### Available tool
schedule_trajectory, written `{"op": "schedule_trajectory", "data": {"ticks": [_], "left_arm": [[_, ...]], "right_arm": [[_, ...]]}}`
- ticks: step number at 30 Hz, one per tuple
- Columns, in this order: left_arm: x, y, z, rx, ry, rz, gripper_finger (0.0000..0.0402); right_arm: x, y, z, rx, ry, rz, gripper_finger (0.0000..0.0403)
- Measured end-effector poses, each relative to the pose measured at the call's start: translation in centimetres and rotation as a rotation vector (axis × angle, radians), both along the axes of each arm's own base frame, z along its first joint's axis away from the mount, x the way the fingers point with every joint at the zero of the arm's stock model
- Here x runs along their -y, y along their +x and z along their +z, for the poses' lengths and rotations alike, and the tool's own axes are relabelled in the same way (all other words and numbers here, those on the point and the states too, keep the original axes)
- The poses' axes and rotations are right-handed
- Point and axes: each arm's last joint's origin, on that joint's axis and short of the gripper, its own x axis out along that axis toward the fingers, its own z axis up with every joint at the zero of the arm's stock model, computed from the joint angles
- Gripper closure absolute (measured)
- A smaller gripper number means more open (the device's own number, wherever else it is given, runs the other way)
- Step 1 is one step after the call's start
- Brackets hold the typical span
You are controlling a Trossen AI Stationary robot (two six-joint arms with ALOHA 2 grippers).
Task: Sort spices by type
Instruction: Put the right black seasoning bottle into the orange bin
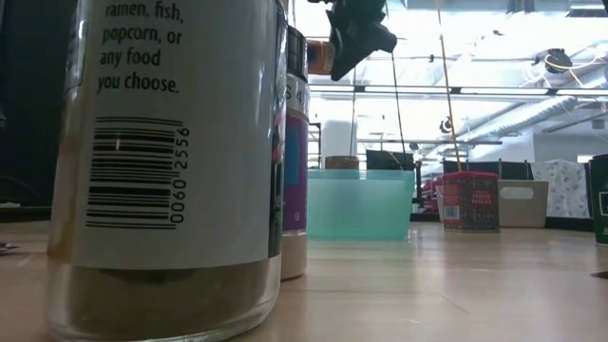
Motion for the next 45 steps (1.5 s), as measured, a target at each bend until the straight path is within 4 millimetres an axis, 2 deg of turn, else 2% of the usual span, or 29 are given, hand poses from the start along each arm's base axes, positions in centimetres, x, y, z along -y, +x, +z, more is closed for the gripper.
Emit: {"op": "schedule_trajectory", "data": {"ticks": [2,5,10,14,18,21,24,26,31,35,37,42,45], "left_arm": [[0.0,0.0,0.0,0.000,0.000,0.001,0.0208],[0.0,0.0,-0.1,-0.007,0.003,0.008,0.0208],[-0.1,0.0,0.0,-0.004,0.002,0.011,0.0208],[0.0,0.0,0.0,0.016,-0.023,-0.016,0.0208],[0.4,-0.5,-0.1,0.166,-0.052,-0.103,0.0208],[1.0,-1.5,-0.1,0.293,-0.064,-0.191,0.0208],[2.0,-2.4,0.5,0.462,-0.067,-0.375,0.0208],[2.6,-3.0,0.9,0.555,-0.053,-0.480,0.0208],[2.9,-4.2,1.6,0.729,-0.037,-0.666,0.0208],[3.1,-4.3,1.4,0.722,-0.036,-0.743,0.0208],[3.1,-4.3,1.4,0.722,-0.036,-0.745,0.0208],[3.1,-4.3,1.5,0.730,-0.036,-0.730,0.0208],[3.1,-4.2,1.3,0.728,-0.038,-0.721,0.0208]], "right_arm": [[0.0,0.0,0.0,0.017,0.012,-0.015,0.0211],[-0.2,-0.4,0.5,0.057,0.042,-0.037,0.0169],[-0.3,-2.0,2.6,0.143,0.072,-0.063,0.0118],[-0.3,-4.7,5.4,0.262,0.124,-0.126,0.0113],[0.0,-8.4,7.8,0.406,0.288,-0.213,0.0120],[-0.7,-10.7,8.1,0.495,0.354,-0.219,0.0122],[-1.7,-12.0,7.0,0.633,0.385,-0.161,0.0122],[-2.5,-12.0,5.9,0.772,0.403,-0.073,0.0122],[-4.8,-10.4,1.3,1.084,0.352,0.200,0.0122],[-5.6,-9.6,-1.2,1.322,0.336,0.412,0.0122],[-6.0,-9.0,-1.7,1.411,0.366,0.551,0.0122],[-6.3,-6.7,-2.7,1.427,0.343,0.604,0.0122],[-6.4,-5.2,-2.4,1.425,0.327,0.615,0.0122]]}}
